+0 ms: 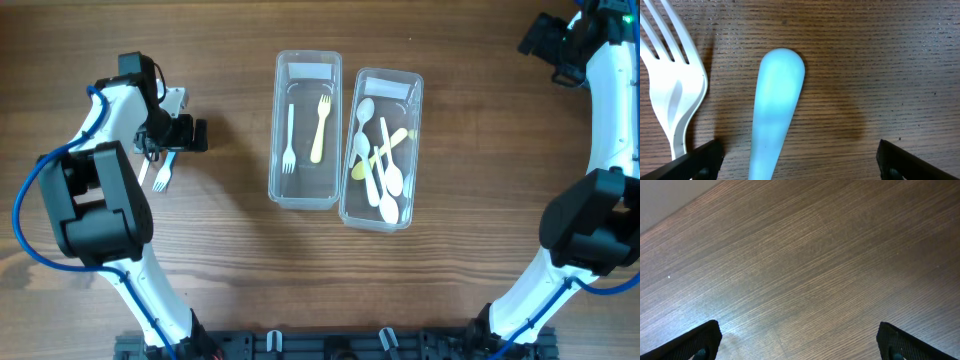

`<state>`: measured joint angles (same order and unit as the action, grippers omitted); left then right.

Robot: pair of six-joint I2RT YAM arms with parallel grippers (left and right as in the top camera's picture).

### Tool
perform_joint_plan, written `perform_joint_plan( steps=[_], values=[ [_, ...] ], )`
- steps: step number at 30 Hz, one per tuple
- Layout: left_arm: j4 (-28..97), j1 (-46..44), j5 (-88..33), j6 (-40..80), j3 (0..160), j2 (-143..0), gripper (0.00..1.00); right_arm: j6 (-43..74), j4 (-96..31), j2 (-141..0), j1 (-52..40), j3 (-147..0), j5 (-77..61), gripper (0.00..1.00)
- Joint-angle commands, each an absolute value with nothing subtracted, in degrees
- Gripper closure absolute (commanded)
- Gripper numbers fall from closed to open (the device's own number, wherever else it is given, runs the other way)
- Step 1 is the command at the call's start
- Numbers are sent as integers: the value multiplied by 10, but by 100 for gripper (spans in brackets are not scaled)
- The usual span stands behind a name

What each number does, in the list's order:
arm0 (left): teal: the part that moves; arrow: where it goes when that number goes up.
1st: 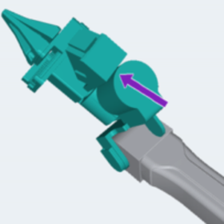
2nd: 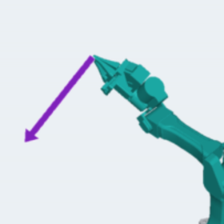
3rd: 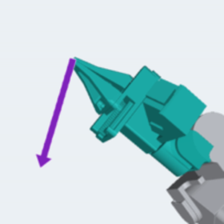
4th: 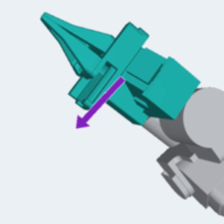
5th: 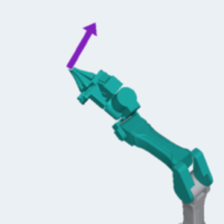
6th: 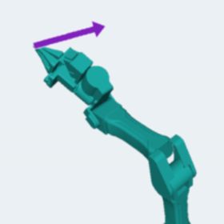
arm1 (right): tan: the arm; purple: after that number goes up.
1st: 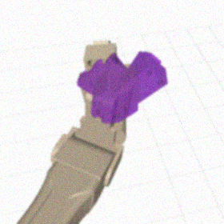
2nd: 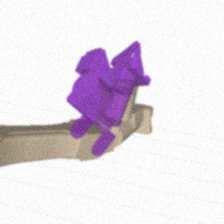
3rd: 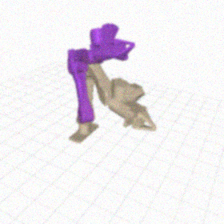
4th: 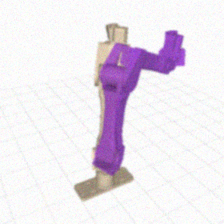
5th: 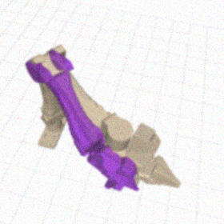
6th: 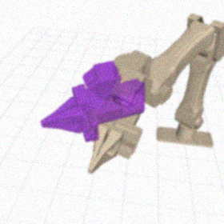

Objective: Pack container
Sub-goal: 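Lower the left gripper onto the light-blue spoon handle and grasp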

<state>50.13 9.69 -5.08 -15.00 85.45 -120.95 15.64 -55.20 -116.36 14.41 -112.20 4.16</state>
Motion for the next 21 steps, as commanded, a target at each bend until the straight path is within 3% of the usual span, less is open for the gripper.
perform_joint_plan(
  steps=[1,7,9,13,19,21],
  values=[
    [506,94,-64,-161,851,-1215,16,166,-550,-1169,141,-1120,51,0],
    [526,94,-56,-161,851,-1215,33,166,-550,-1169,141,-1120,51,0],
    [537,94,-50,-161,851,-1215,52,166,-550,-1169,141,-1120,51,0],
    [543,94,-49,-161,851,-1215,77,167,-547,-1169,141,-1120,51,0],
    [543,94,-49,-161,851,-1215,96,167,-546,-1169,141,-1120,51,0],
    [542,94,-49,-161,851,-1215,96,166,-546,-1169,141,-1120,51,0]
  ],
)
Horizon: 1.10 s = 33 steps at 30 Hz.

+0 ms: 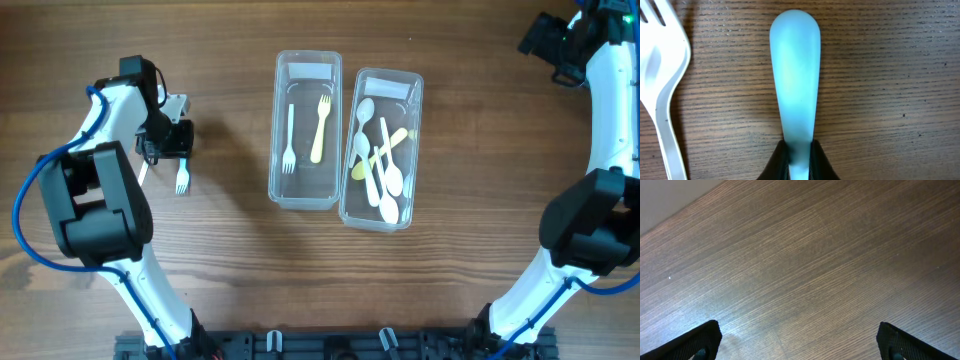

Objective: Pack container
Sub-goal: 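Lower the left gripper onto the light-blue spoon handle and grasp, then carry the light-blue spoon into the left container and release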

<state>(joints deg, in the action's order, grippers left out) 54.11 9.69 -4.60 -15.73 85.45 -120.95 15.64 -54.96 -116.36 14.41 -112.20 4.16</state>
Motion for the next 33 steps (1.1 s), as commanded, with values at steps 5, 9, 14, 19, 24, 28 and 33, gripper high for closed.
perform_joint_plan(
  steps=[5,9,14,19,24,28,33],
  values=[
    [543,80,-65,-128,893,-1206,96,167,-546,-1169,141,-1120,51,0],
    [543,55,-102,-98,968,-1185,96,166,-546,-1169,141,-1120,51,0],
    [542,0,-141,-91,1028,-1145,95,167,-546,-1169,141,-1120,51,0],
    [538,-72,-141,-18,1031,-1107,94,167,-546,-1169,141,-1120,51,0],
    [541,-138,-145,84,1031,-1101,88,167,-546,-1169,141,-1120,51,0],
    [543,-179,-146,84,1031,-1101,86,166,-546,-1169,141,-1120,51,0],
    [543,-199,-145,84,1031,-1102,72,166,-546,-1169,141,-1120,51,0]
  ],
)
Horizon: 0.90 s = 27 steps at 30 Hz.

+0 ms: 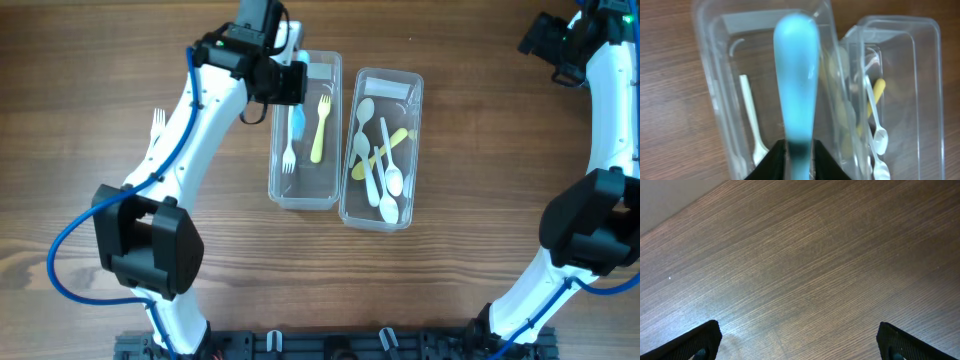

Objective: Pack container
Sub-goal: 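Carry the light-blue spoon into the left container and release, then move the left gripper back and grasp the white fork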

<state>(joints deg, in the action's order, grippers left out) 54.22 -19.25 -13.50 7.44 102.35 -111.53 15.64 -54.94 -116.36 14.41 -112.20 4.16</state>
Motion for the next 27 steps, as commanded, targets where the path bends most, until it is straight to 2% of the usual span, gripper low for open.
perform_joint_plan(
  steps=[1,2,5,6,7,11,12,16,23,27],
  values=[
    [543,-199,-145,84,1031,-1102,69,167,-546,-1169,141,-1120,51,0],
    [543,-197,-139,84,1031,-1103,65,166,-546,-1169,141,-1120,51,0],
    [544,-189,-128,81,1031,-1103,39,167,-546,-1169,141,-1120,51,0],
    [544,-185,-128,82,1031,-1103,18,166,-546,-1169,141,-1120,51,0],
    [542,-180,-123,81,1031,-1103,5,166,-546,-1169,141,-1120,51,0],
    [541,-146,-9,78,1031,-1101,5,166,-546,-1169,141,-1120,51,0],
    [546,-133,9,77,1031,-1100,0,166,-546,-1169,141,-1120,51,0],
    [594,-59,74,77,1031,-1099,0,167,-546,-1169,141,-1120,51,0],
    [691,87,80,7,1028,-1100,0,166,-546,-1169,141,-1120,51,0],
    [701,151,47,-114,997,-1100,0,166,-546,-1169,141,-1120,51,0]
  ],
)
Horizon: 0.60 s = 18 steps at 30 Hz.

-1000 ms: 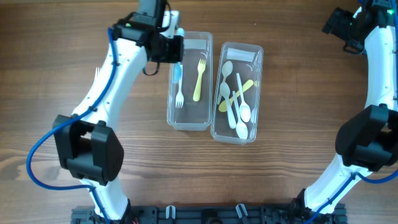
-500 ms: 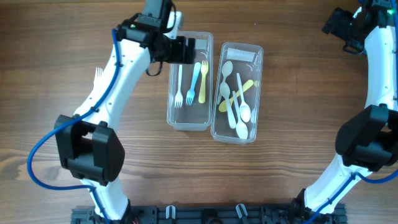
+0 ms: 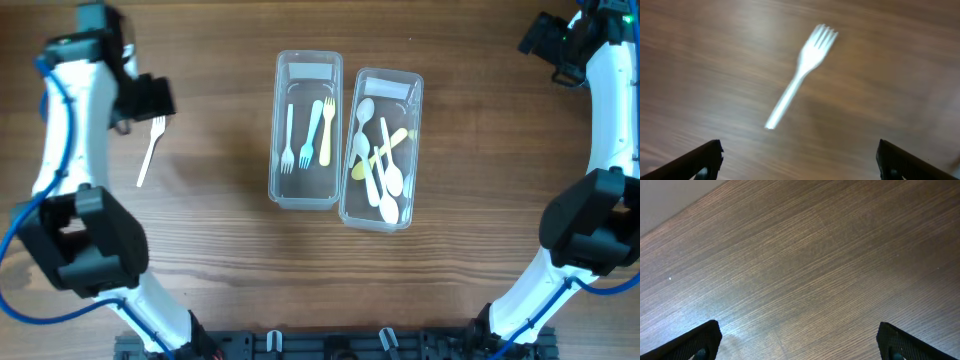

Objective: Pack container
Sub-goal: 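Move the left gripper back and grasp the white fork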

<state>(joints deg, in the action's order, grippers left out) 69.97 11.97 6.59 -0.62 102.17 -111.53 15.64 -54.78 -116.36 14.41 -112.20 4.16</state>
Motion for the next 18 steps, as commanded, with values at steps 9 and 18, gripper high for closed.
perform_joint_plan(
  steps=[9,18],
  values=[
    [542,177,22,-182,862,-1112,0,166,-546,-1169,141,-1120,51,0],
    [465,167,-21,-223,862,-1163,0,166,-546,-1169,141,-1120,51,0]
  ],
)
